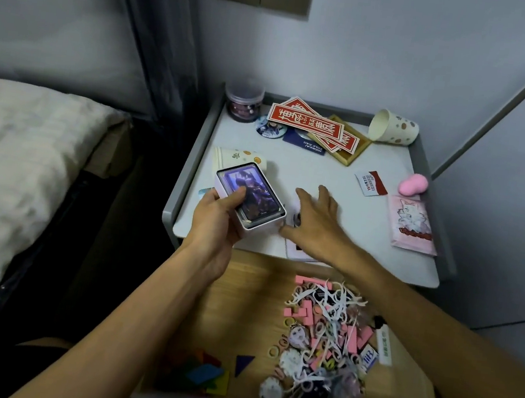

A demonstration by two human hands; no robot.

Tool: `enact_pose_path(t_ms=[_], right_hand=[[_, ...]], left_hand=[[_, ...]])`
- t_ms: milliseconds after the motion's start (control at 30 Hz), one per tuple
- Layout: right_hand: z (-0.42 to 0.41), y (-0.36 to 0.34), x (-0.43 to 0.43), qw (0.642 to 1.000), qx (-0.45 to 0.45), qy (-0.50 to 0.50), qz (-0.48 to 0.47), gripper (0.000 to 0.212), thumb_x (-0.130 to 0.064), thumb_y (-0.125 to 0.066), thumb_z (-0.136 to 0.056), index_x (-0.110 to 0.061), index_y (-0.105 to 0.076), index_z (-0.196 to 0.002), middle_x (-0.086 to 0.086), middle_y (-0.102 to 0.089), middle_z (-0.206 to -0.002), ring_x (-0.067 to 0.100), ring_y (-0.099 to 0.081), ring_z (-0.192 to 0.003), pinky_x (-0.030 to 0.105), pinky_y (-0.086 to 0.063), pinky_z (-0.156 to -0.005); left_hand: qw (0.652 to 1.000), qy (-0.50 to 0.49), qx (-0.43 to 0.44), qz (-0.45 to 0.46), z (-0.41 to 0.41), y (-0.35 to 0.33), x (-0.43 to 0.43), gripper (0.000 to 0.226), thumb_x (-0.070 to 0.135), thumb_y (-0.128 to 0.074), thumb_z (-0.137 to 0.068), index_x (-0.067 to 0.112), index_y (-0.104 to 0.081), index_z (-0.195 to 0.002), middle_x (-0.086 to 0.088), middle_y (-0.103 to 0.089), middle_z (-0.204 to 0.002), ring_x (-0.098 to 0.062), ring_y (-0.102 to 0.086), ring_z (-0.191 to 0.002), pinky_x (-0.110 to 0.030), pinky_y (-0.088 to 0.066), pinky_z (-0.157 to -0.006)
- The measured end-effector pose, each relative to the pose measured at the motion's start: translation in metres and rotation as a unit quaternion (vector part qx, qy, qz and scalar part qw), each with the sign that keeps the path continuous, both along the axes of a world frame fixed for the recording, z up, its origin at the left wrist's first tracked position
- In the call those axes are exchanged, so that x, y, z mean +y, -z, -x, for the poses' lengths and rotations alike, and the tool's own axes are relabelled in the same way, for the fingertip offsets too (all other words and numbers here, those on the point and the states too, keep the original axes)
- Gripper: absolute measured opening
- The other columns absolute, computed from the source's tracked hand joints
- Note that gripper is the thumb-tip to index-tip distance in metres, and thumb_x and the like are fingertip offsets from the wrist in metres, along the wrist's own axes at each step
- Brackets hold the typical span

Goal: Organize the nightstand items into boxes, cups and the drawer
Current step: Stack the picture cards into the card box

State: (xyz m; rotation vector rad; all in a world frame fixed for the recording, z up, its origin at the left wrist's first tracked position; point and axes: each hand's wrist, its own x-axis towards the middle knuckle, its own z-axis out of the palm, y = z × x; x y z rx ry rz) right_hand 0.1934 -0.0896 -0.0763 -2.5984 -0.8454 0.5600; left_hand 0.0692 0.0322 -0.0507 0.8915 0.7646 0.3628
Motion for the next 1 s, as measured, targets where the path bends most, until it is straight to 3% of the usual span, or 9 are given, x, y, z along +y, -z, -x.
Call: enact_pose_path(t_ms=[100,233,333,467,600,667,733,833,1000], right_hand=[[-0.012,-0.007,-0.014,1.0,0.01,-0.022,0.018,0.091,-0.04,-0.07,-0.087,-0.021,-0.014,-0.156,0.005,0.005,-0.164,0.026,0.004,-0.151,0.043,-0.017,-0.119],[-0.002,-0.012,-0.034,0.986,-0.127,0.009,0.105,0.095,-0.067,-0.063,-0.08,-0.015,-0.023,-0.149,0.015,-0.027,-0.15,0.031,-0.027,-0.136,0.041,-0.035,-0.106],[0.009,-0.011,-0.039,0.977,-0.152,0.048,0.143,0.094,-0.07,-0.06,-0.079,-0.009,-0.03,-0.143,0.017,-0.038,-0.139,0.031,-0.037,-0.126,0.038,-0.039,-0.099],[0.009,-0.016,-0.044,0.981,-0.143,0.066,0.114,0.067,-0.054,-0.067,-0.079,-0.008,-0.049,-0.124,0.013,-0.046,-0.125,0.027,-0.044,-0.112,0.033,-0.038,-0.078],[-0.002,-0.026,-0.052,0.992,-0.05,0.118,-0.016,0.067,-0.053,-0.071,-0.074,-0.013,-0.055,-0.126,0.008,-0.048,-0.113,0.022,-0.054,-0.093,0.027,-0.041,-0.063],[-0.002,-0.034,-0.054,0.983,0.017,0.143,-0.116,0.077,-0.057,-0.07,-0.07,-0.015,-0.054,-0.133,0.009,-0.054,-0.119,0.022,-0.059,-0.1,0.027,-0.05,-0.066],[0.005,-0.042,-0.052,0.979,0.029,0.129,-0.156,0.083,-0.059,-0.069,-0.07,-0.016,-0.051,-0.138,0.008,-0.054,-0.124,0.02,-0.059,-0.104,0.026,-0.053,-0.074],[0.026,-0.049,-0.045,0.988,-0.016,0.082,-0.133,0.075,-0.054,-0.069,-0.079,-0.019,-0.046,-0.141,0.003,-0.047,-0.124,0.014,-0.049,-0.102,0.02,-0.042,-0.075],[0.045,-0.046,-0.036,0.993,-0.077,0.056,-0.074,0.072,-0.059,-0.063,-0.076,-0.025,-0.043,-0.137,0.001,-0.053,-0.122,0.022,-0.053,-0.111,0.029,-0.036,-0.079]], left_hand=[[1.0,0.001,0.003,0.001,-0.001,0.003,-0.002,0.031,0.013,-0.056,-0.099,0.005,-0.056,-0.129,-0.01,-0.075,-0.106,-0.023,-0.075,-0.089,-0.039,-0.06,-0.078],[1.0,0.009,0.005,0.002,-0.004,0.005,-0.004,0.033,0.013,-0.056,-0.098,0.007,-0.056,-0.13,-0.01,-0.075,-0.109,-0.024,-0.074,-0.093,-0.04,-0.058,-0.081],[1.0,0.014,0.002,0.0,-0.005,0.006,-0.009,0.034,0.014,-0.057,-0.098,0.007,-0.056,-0.131,-0.01,-0.075,-0.11,-0.024,-0.073,-0.095,-0.043,-0.057,-0.086],[0.999,0.033,-0.007,-0.007,-0.003,0.008,-0.018,0.033,0.015,-0.055,-0.099,0.007,-0.056,-0.131,-0.009,-0.074,-0.111,-0.024,-0.073,-0.1,-0.044,-0.056,-0.089],[0.998,0.053,-0.01,0.017,-0.001,0.009,-0.028,0.036,0.021,-0.053,-0.1,0.005,-0.055,-0.133,-0.011,-0.074,-0.111,-0.024,-0.073,-0.098,-0.038,-0.06,-0.082],[0.998,0.062,-0.011,0.026,0.001,0.01,-0.033,0.04,0.028,-0.05,-0.102,0.005,-0.055,-0.133,-0.013,-0.073,-0.113,-0.026,-0.072,-0.1,-0.042,-0.058,-0.088],[0.997,0.076,-0.013,0.02,0.001,0.013,-0.037,0.042,0.037,-0.042,-0.104,0.009,-0.059,-0.131,-0.013,-0.072,-0.115,-0.029,-0.069,-0.108,-0.047,-0.052,-0.099],[0.995,0.092,-0.03,0.038,-0.003,0.018,-0.048,0.048,0.043,-0.036,-0.106,0.013,-0.06,-0.133,-0.015,-0.069,-0.123,-0.032,-0.065,-0.116,-0.05,-0.048,-0.104],[0.992,0.102,-0.054,0.041,-0.008,0.022,-0.063,0.052,0.048,-0.033,-0.105,0.014,-0.057,-0.137,-0.014,-0.066,-0.128,-0.029,-0.064,-0.118,-0.037,-0.058,-0.087]])
